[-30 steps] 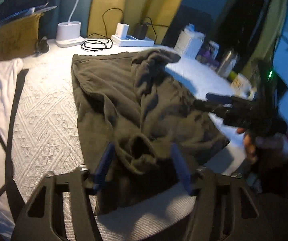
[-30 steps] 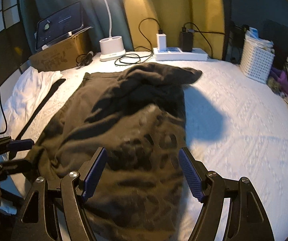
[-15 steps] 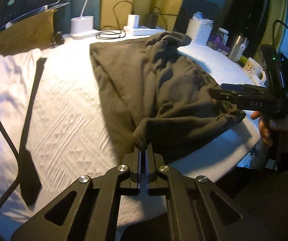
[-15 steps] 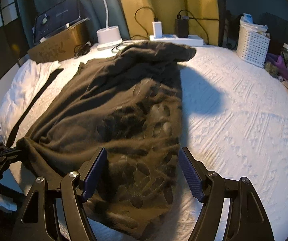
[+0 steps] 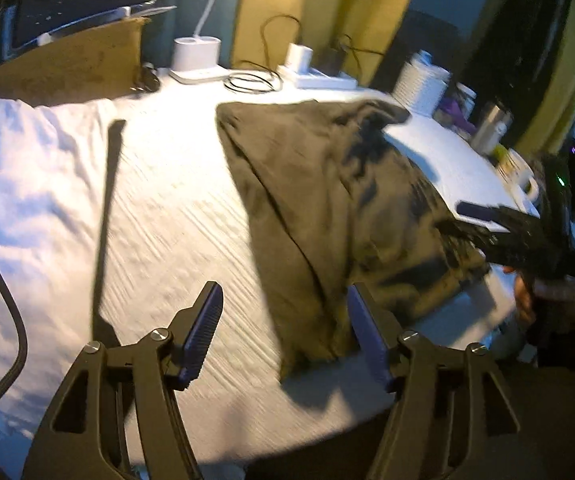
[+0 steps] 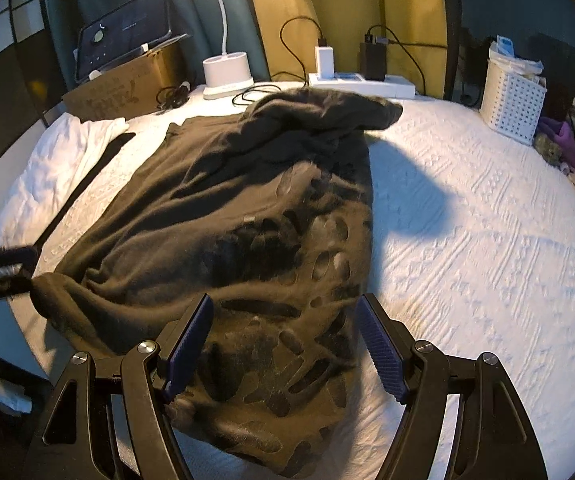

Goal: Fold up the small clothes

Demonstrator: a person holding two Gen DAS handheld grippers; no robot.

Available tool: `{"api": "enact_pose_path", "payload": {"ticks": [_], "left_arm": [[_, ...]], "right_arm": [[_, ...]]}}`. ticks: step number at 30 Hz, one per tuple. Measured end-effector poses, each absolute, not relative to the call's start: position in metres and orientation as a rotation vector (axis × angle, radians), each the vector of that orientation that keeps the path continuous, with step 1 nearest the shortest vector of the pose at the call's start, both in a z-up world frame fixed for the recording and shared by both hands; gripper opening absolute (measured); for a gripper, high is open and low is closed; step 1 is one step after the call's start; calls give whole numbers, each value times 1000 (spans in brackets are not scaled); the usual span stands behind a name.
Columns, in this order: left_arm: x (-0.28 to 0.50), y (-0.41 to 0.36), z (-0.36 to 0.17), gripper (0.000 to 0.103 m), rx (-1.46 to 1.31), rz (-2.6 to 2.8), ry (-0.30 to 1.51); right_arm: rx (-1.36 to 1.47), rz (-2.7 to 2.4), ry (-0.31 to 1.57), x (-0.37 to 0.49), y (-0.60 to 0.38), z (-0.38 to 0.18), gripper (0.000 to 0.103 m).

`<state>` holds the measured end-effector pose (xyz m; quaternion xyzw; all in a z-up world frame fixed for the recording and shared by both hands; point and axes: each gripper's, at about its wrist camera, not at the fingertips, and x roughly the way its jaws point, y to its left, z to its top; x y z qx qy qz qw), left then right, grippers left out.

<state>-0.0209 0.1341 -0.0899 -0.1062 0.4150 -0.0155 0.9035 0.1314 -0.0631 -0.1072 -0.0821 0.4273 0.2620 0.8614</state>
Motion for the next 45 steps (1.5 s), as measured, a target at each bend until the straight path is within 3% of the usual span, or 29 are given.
{"api": "enact_pose_path", "payload": {"ticks": [19,21,25,28,30,32,45], "left_arm": [[127,155,-107,64,-219,-26,855],[138,159,-112,56,-227,-28,868],[152,169,-118,56,-248,-17,881],[159,176,-120,41,-264,-14,874],[163,177,-121,14,-256,-16,870],[167,178,-121,3,-237,-16,864],[184,200,-117,2,-238,52,828]], "right_arm": [[-127,505,924,205,-75,-109,75],[-125,500,933,213,-75,-111,75],[-123,492,949,228,-75,-115,75],[-117,493,957,238,-73,-117,75],[-118,494,958,242,-71,-118,75],[-117,493,955,247,-68,-118,75],[-120,499,934,261,-59,-112,75]]}}
